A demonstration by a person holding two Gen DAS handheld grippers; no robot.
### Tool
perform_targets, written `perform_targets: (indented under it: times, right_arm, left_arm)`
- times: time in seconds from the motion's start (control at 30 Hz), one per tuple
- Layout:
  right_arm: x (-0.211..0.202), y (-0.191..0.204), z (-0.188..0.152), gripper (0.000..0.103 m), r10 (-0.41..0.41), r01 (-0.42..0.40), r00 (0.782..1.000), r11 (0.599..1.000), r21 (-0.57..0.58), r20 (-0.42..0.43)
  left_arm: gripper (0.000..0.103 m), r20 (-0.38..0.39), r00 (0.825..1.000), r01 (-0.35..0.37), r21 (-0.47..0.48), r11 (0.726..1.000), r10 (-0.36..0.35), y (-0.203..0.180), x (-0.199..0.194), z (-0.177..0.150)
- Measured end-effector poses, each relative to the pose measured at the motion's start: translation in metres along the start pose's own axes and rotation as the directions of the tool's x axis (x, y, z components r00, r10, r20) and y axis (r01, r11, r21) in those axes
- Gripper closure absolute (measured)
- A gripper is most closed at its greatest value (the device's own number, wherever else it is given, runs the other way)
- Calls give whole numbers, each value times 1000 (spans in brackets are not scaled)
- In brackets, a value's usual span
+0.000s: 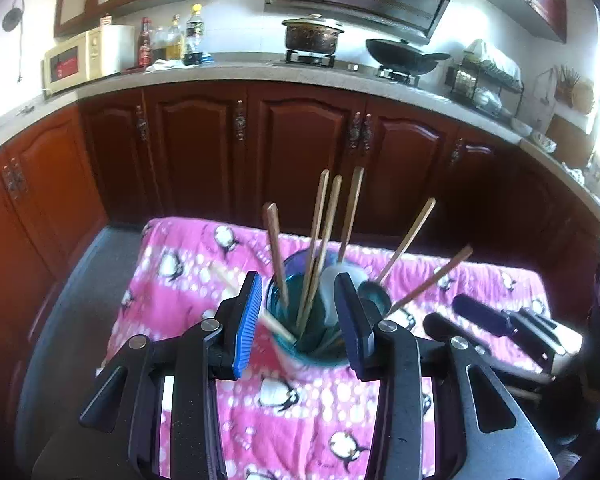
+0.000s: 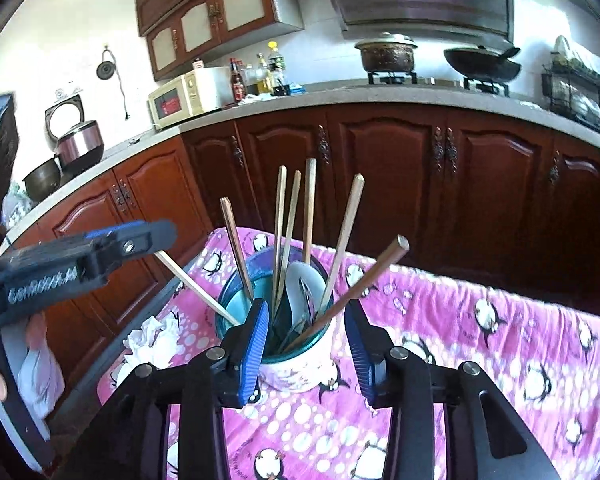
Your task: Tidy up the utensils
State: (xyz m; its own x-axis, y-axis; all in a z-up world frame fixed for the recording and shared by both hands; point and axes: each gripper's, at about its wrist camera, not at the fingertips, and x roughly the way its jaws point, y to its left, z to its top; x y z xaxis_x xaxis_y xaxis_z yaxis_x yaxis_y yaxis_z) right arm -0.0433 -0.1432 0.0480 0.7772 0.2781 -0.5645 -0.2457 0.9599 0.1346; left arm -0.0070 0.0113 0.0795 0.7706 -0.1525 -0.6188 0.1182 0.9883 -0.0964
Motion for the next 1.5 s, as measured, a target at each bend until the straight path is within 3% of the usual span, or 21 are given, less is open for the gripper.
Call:
perform_targets:
  times: [0.37, 0.5, 1.5]
  right_arm:
    - [-12, 14, -11, 59, -17, 19, 999, 998, 60, -28]
    - [-16, 18, -10, 48, -33, 34, 999, 998, 57, -24]
    - [-23, 25, -7, 46, -40, 41, 999, 999, 34, -24]
  left_arm:
    - [66, -12, 995, -94, -22, 995, 94, 8, -16, -30]
    - [66, -6, 993, -118, -15, 993, 118, 9, -22, -36]
    - [66, 20, 986, -166, -4, 986, 166, 7, -37, -45]
